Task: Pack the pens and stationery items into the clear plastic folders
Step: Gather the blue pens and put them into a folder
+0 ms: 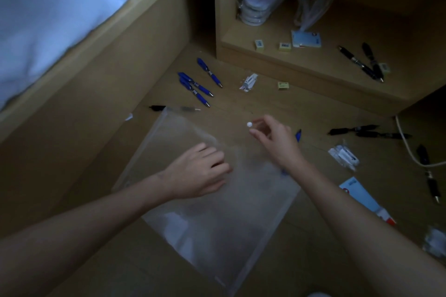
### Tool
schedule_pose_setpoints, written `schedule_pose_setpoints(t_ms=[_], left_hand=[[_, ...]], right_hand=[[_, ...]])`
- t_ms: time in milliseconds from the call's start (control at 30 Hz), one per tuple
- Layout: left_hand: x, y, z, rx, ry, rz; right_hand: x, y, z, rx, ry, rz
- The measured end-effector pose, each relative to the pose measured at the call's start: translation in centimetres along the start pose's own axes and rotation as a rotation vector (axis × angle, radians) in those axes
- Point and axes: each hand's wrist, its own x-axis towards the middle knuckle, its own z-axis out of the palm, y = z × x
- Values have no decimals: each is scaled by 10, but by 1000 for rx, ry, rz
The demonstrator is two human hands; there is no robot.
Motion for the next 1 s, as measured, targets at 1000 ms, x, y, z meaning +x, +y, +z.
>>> schedule_pose_setpoints(t_ms=[1000], left_hand=[[-22, -2, -34, -235, -97, -56]], right_hand=[[-21, 18, 48, -822, -527, -680]])
